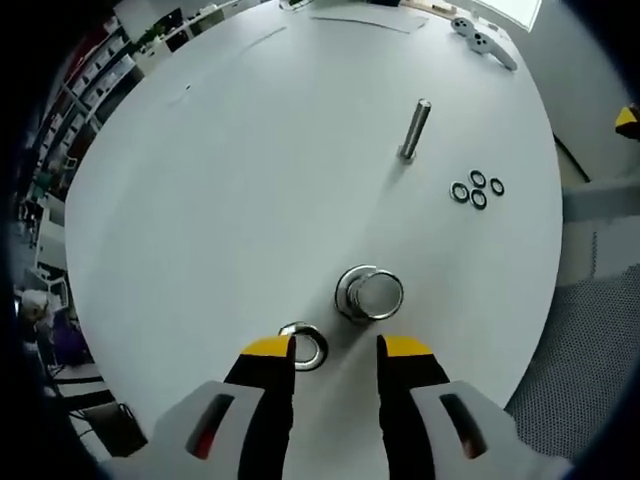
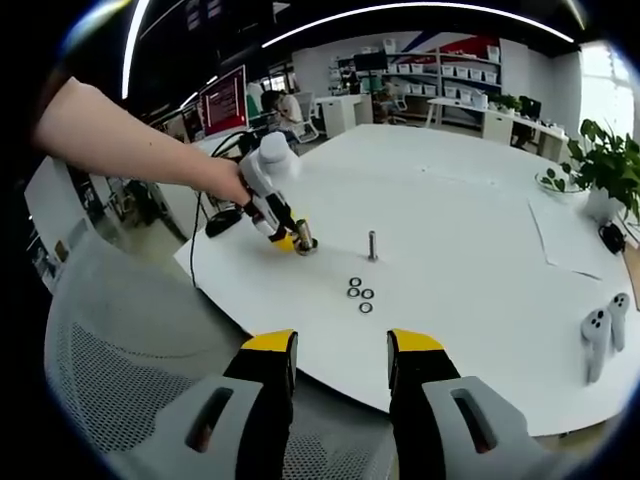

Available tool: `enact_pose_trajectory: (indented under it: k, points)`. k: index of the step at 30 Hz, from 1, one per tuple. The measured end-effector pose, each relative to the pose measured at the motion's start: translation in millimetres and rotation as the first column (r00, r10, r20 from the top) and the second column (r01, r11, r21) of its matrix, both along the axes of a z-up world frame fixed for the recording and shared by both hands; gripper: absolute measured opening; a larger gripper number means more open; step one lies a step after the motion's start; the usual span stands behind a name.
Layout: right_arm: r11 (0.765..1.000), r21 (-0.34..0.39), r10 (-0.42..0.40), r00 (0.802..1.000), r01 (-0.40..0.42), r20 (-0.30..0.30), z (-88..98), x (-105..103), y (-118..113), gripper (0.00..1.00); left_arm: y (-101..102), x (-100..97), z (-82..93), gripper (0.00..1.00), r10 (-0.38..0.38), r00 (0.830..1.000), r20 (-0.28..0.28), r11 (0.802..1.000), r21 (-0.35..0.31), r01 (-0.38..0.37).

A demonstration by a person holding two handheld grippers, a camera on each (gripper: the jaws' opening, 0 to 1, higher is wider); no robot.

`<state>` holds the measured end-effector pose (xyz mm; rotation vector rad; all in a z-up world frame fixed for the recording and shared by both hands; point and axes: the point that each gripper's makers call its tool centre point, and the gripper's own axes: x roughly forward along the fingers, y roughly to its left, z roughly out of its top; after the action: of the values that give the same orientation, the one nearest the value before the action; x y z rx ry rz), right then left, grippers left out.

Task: Place the washer onto the threaded stud by aligning its center hole with the stud, sliding it down to the base, and recovering from edge contact or off-axis alignment until the washer reaches the visible bottom stop.

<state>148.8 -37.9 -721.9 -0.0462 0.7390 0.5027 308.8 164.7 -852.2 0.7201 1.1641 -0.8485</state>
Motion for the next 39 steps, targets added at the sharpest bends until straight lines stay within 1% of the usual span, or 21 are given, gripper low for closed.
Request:
enact_pose_trajectory:
  k: [7, 11, 15, 17, 20, 23, 26, 32, 39]
  points:
    - [1.000, -0.004, -0.001, 1.000, 0.001, -0.002, -0.5, -0.2, -0.1, 0.38, 11.5, 8.1, -3.0, 0.30, 0.012, 1.000, -0.005, 1.000, 0.014, -0.012]
    - [1.000, -0.007, -0.006, 1.000, 0.006, -0.004, -0.8, -0.1, -1.4, 0.38, 14.2, 8.7, -3.5, 0.30, 0.024, 1.000, -0.015, 1.000, 0.018, -0.024]
    - [1.000, -0.010, -0.008, 1.000, 0.008, -0.003, -0.9, -0.1, -2.2, 0.38, 14.5, 10.8, -3.2, 0.30, 0.019, 1.000, -0.009, 1.000, 0.015, -0.019]
    - [1.000, -0.010, -0.011, 1.000, 0.011, 0.000, -0.5, 0.3, -2.4, 0.38, 14.4, 10.4, -3.6, 0.30, 0.024, 1.000, -0.021, 1.000, 0.010, -0.023]
    - [1.000, -0.012, -0.012, 1.000, 0.012, -0.002, -0.8, 0.2, -2.7, 0.38, 13.4, 13.9, -3.7, 0.31, 0.032, 0.999, -0.019, 0.999, -0.002, -0.032]
    - [1.000, -0.010, -0.012, 1.000, 0.012, 0.001, -0.7, 0.5, -2.4, 0.38, 12.8, 13.2, -4.9, 0.29, 0.061, 0.997, -0.043, 0.998, -0.023, -0.062]
    - [1.000, -0.012, -0.015, 1.000, 0.015, 0.006, 0.2, 1.1, -2.9, 0.38, 12.8, 15.2, -4.5, 0.29, 0.064, 0.997, -0.031, 0.997, -0.034, -0.065]
    - [1.000, -0.016, -0.014, 1.000, 0.014, 0.007, 0.3, 1.5, -3.0, 0.38, 12.8, 15.4, -5.2, 0.29, 0.075, 0.997, -0.031, 0.997, -0.029, -0.076]
    - [1.000, -0.013, -0.014, 1.000, 0.015, 0.007, 0.4, 1.3, -3.0, 0.38, 12.5, 14.9, -5.7, 0.27, 0.086, 0.995, -0.043, 0.996, -0.015, -0.087]
